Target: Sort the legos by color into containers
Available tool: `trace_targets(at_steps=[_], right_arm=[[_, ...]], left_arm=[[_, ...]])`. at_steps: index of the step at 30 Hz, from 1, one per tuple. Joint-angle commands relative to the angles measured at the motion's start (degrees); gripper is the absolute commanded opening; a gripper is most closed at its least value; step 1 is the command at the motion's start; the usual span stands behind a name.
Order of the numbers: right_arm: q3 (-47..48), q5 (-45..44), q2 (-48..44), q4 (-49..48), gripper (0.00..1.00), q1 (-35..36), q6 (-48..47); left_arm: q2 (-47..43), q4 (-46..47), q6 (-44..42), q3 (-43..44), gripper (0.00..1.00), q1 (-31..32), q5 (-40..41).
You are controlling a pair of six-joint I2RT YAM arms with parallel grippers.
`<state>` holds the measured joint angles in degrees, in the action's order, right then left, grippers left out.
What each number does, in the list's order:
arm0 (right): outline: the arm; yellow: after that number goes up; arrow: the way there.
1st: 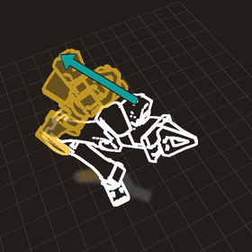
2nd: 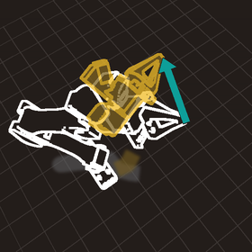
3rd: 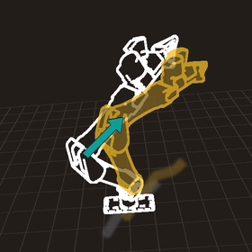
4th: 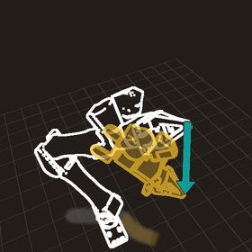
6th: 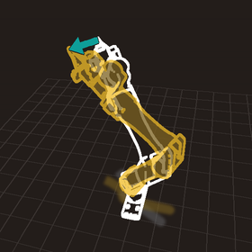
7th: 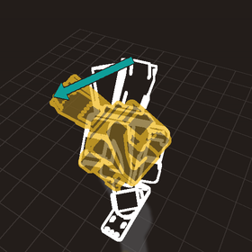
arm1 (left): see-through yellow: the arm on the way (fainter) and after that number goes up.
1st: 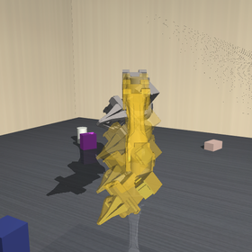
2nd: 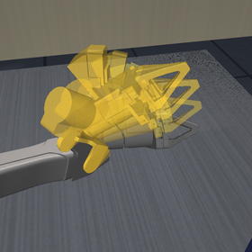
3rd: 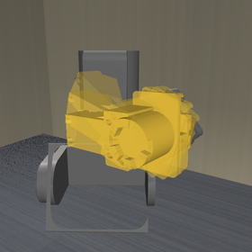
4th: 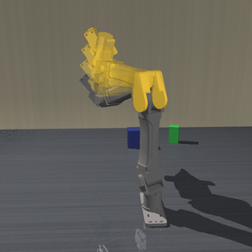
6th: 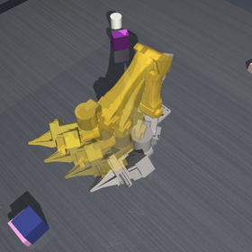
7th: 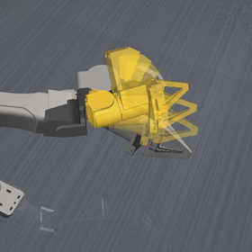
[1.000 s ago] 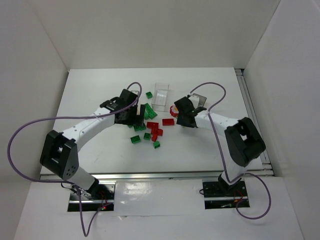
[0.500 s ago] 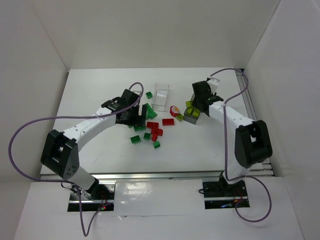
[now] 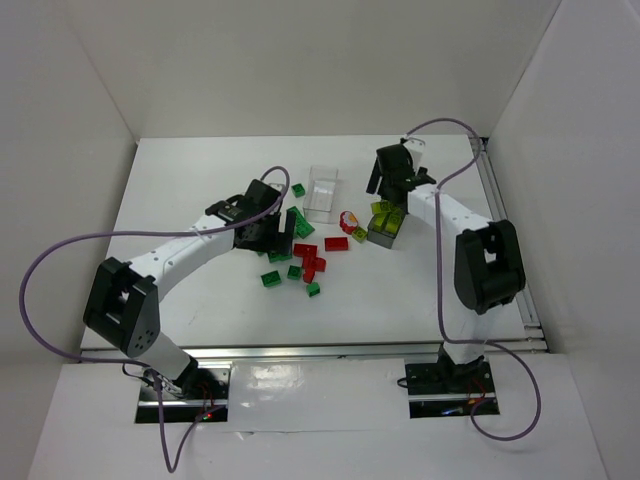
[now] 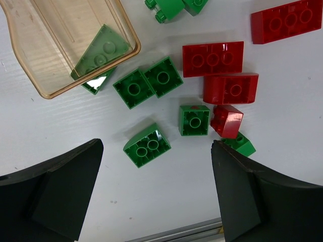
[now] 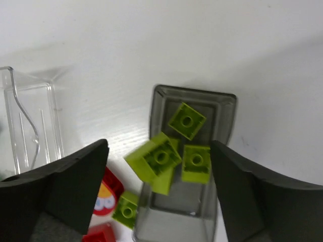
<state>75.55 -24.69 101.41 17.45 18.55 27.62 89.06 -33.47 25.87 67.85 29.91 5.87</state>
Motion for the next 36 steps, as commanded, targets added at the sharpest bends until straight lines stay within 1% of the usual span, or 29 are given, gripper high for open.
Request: trace_targets(at_steps=[1, 2, 4, 8, 13, 14, 19, 22, 23, 25, 26, 27, 28, 30, 31, 33, 34, 36], right_arm=[[7.6, -2.9, 6.9, 2.9, 0.91, 2.8, -3.2], [10.3, -4.0, 8.3, 3.9, 0.91, 3.3, -3.2], [12.0, -6.5, 11.1, 6.4, 0.91, 4.1, -3.8], [12.5, -7.0, 11.6, 7.6, 0.90, 4.1, -3.3], [10.3, -7.7, 10.3, 9.2, 0.81, 4.1, -2.7], [10.3, -9.5, 10.3, 10.4, 0.79, 4.1, -2.7], [9.8, -11.7, 8.4, 12.8, 0.64, 4.1, -2.1], [8.6, -12.5, 5.8, 14.0, 0.63, 3.4, -2.1], [7.7, -13.1, 4.9, 14.0, 0.61, 3.4, -2.1], [5.9, -13.1, 2.6, 13.2, 0.61, 2.9, -2.1], [5.1, -12.1, 0.0, 12.6, 0.61, 2.9, -2.1], [4.4, -9.4, -1.2, 12.1, 0.68, 2.9, -2.1], [3.0, -7.8, -2.2, 11.2, 0.70, 2.9, -2.1], [1.2, -4.2, -5.4, 10.5, 0.70, 4.1, -1.3], [0.0, 0.5, -6.6, 9.1, 0.70, 4.7, -1.3], [-4.5, 3.1, -9.7, 8.3, 0.70, 8.0, 1.0], [-6.3, 4.7, -10.8, 6.5, 0.68, 9.3, 1.8], [-11.0, 5.3, -12.7, 5.3, 0.63, 12.9, 4.7]], left_arm=[[0.2, 0.0, 0.7, 1.4, 0.98, 0.2, 0.3], [0.2, 0.0, 0.7, 1.4, 0.98, 0.2, 0.3], [0.2, 0.0, 0.7, 1.4, 0.98, 0.2, 0.3], [0.7, 0.0, 0.7, 1.4, 0.98, 0.2, 0.8], [1.2, 0.0, 0.7, 1.4, 0.98, 0.2, 0.3], [1.2, 0.0, 0.7, 1.9, 0.98, 0.2, 0.3], [1.7, 0.0, 0.1, 1.9, 0.98, 0.2, 0.3], [1.7, 0.0, 0.1, 2.5, 0.98, 0.2, 0.3], [1.7, 0.0, 0.1, 2.5, 0.98, 0.2, 0.3], [1.7, 0.0, 0.1, 2.5, 0.98, 0.2, 0.3], [1.7, 0.0, 0.1, 2.5, 0.98, 0.2, 0.8], [1.7, 0.0, 0.1, 2.5, 0.98, 0.2, 0.8], [1.7, 0.0, 0.1, 2.5, 0.98, 0.2, 0.8], [1.7, 0.0, 0.1, 2.5, 0.98, 0.2, 1.3], [1.7, 0.0, 0.1, 2.5, 0.98, 0.2, 1.3], [1.7, 0.0, 0.1, 2.5, 0.98, 0.2, 1.9], [1.7, 0.0, 0.1, 2.5, 0.98, 0.2, 2.0], [1.7, 0.0, 0.1, 2.5, 0.98, 0.2, 2.5]])
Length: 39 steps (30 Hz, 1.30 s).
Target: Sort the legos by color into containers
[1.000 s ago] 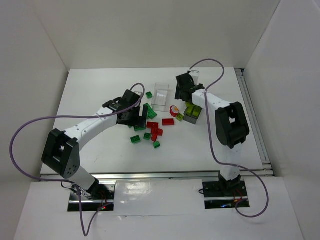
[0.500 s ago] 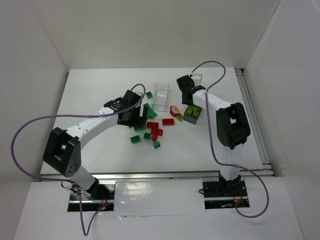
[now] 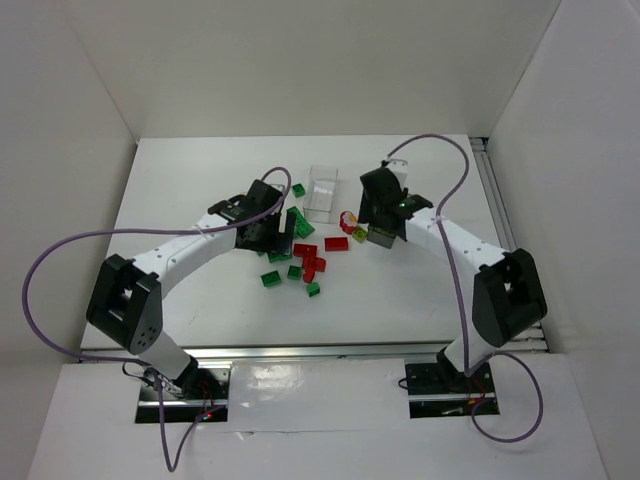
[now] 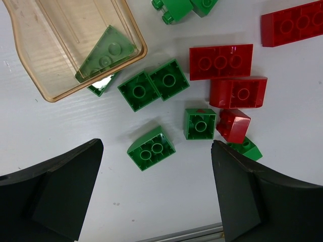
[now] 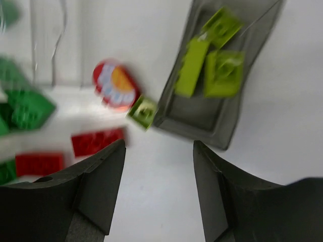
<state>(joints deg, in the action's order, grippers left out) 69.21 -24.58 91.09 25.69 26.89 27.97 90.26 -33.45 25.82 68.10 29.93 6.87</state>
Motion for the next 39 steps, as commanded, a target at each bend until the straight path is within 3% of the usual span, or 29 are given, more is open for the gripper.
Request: trace_targets(at_steps=[1, 9, 13, 18, 22, 27, 32, 39], right_arm=[[-6.2, 5.9, -2.4, -4.2, 0.63, 5.4, 5.1], [-8.7, 10.5, 2.6, -8.5, 0.64, 6.0, 6.7], [-5.0, 8.8, 8.4, -9.5, 0.64, 1.1, 3.3], [-1.3, 11.1, 11.8, -11.7, 0.73, -4.4, 1.0], [0.0, 12.5, 13.1, -11.7, 0.73, -4.4, -0.5], [-0.5, 13.1, 13.8, -11.2, 0.80, -1.2, -1.1], [-1.3, 13.1, 16.0, -12.5, 0.80, -0.1, -0.5], [0.5, 8.1, 18.8, -11.5, 0.70, 0.4, 0.0]], left_arm=[[0.5, 0.0, 0.2, 2.2, 0.98, 0.2, 1.5], [0.5, 0.0, 0.2, 2.2, 0.98, 0.2, 1.5], [0.5, -0.6, 0.2, 2.2, 0.98, 0.2, 1.5], [0.0, -0.6, 0.2, 1.7, 0.98, 0.2, 2.0], [0.0, -0.6, 0.2, 1.7, 0.98, 0.2, 2.0], [0.0, -0.6, 0.2, 1.7, 0.98, 0.2, 2.0], [0.0, -1.1, 0.2, 1.7, 0.98, 0.2, 2.0], [0.0, -1.1, 0.2, 1.7, 0.98, 0.2, 2.0]])
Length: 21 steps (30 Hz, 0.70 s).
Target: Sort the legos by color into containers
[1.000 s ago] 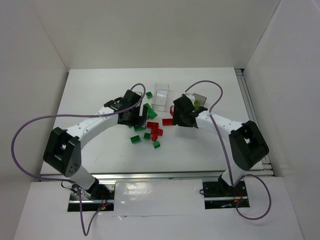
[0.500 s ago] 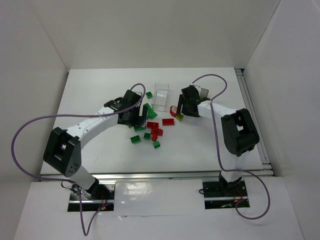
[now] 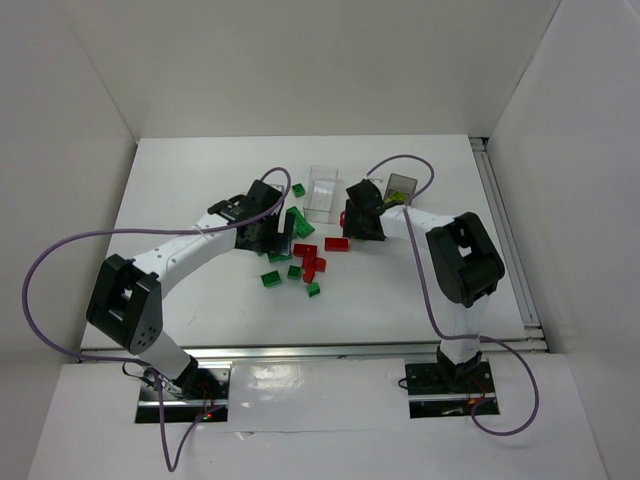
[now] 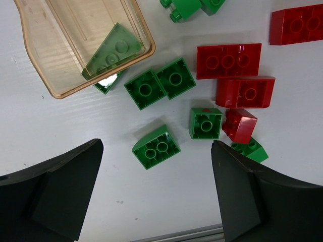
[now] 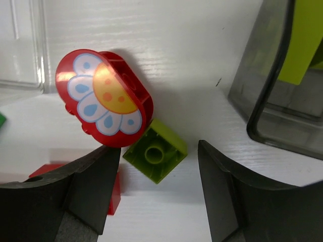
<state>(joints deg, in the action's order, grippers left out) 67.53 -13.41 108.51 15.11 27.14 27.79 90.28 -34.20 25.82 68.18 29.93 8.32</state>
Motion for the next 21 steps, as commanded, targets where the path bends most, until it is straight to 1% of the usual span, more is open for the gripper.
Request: trace_targets(at_steps=[1, 4, 5, 6, 8, 12, 14, 16, 18, 19, 21], right_arm=[[2.2, -3.7, 2.1, -0.9, 0.70, 0.2, 0.2], [3.2, -4.3, 2.1, -0.3, 0.58, 0.7, 0.2], [3.2, -5.0, 2.1, -0.3, 0.52, 0.7, 0.2], [3.2, -5.7, 0.1, 0.3, 0.46, 1.4, 0.7], [3.2, -5.7, -2.0, 1.8, 0.40, 1.4, 0.7], [2.6, -5.7, -8.0, 5.8, 0.40, 2.0, 0.2], [3.1, -8.8, -11.2, 8.5, 0.40, 2.0, -1.2], [3.8, -10.1, -13.8, 9.2, 0.40, 0.4, -1.9], [4.5, -10.8, -14.5, 8.6, 0.42, -1.4, -2.8], [5.2, -10.8, -14.5, 8.6, 0.42, -3.6, -3.4], [7.4, -11.3, -12.9, 8.6, 0.43, -5.9, -3.4]], left_arm=[[0.0, -0.3, 0.2, 1.6, 0.98, 0.2, 0.6], [0.0, -0.3, 0.2, 1.6, 0.98, 0.2, 0.6], [0.0, -0.3, 0.2, 1.6, 0.98, 0.2, 0.6], [0.0, -0.3, 0.2, 1.6, 0.98, 0.2, 0.6], [0.0, -0.3, 0.2, 1.6, 0.98, 0.2, 0.6], [0.0, -0.3, 0.2, 1.6, 0.98, 0.2, 0.6], [0.0, -0.3, 0.2, 1.6, 0.98, 0.2, 0.6], [0.5, -0.3, -0.3, 2.1, 0.98, 0.2, 0.6], [0.5, -0.3, -0.9, 2.8, 0.98, 0.2, 1.3], [1.0, -0.3, -0.9, 2.8, 0.98, 0.2, 2.3], [1.0, -0.9, -1.4, 4.0, 0.98, 0.2, 2.3]])
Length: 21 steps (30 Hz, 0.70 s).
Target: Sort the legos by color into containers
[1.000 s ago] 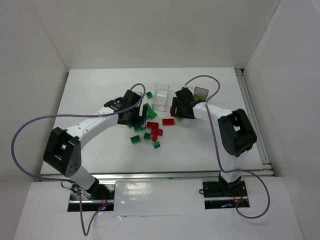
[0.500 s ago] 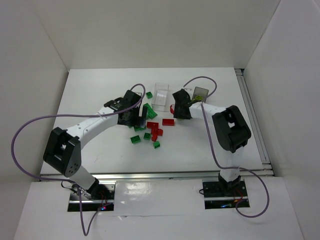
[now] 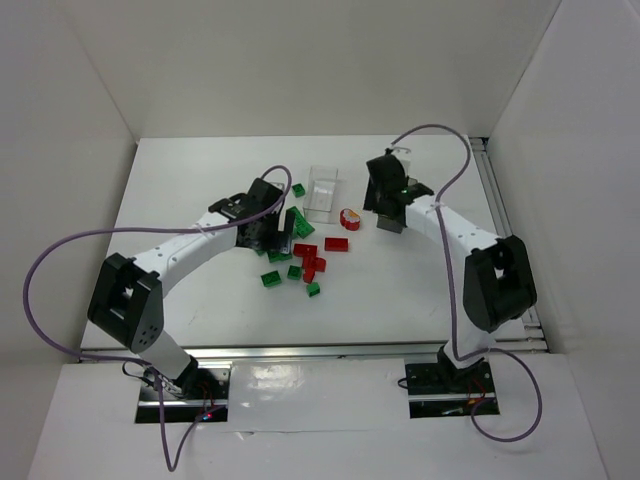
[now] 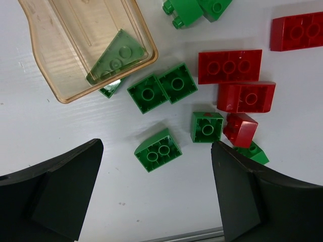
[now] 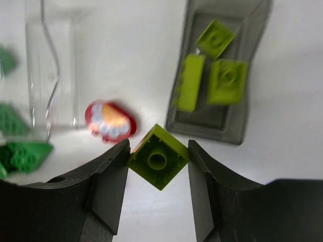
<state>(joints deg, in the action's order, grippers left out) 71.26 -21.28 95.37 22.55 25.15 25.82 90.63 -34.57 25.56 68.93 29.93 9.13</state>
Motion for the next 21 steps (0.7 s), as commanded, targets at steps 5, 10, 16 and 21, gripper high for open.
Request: trace_targets(at_steps=[5, 10, 16, 21], right_arm=[[11.0, -4.6, 8.5, -0.3, 0.44, -9.1, -2.1], [18.5, -6.5, 15.6, 0.3, 0.63, -10.4, -2.6], [20.4, -6.5, 16.2, 2.2, 0.94, -10.4, -2.6], [10.8, -4.4, 3.6, -1.6, 0.81, -9.7, 0.3]], left_arm=[[0.2, -1.0, 0.1, 3.8, 0.99, 0.2, 2.1], [-0.4, -2.8, 0.7, 3.2, 0.99, 0.2, 3.8], [-0.4, -5.4, 0.7, 7.0, 0.99, -0.4, 6.3], [-0.4, -4.6, -0.1, 8.7, 0.66, -0.8, 4.4]])
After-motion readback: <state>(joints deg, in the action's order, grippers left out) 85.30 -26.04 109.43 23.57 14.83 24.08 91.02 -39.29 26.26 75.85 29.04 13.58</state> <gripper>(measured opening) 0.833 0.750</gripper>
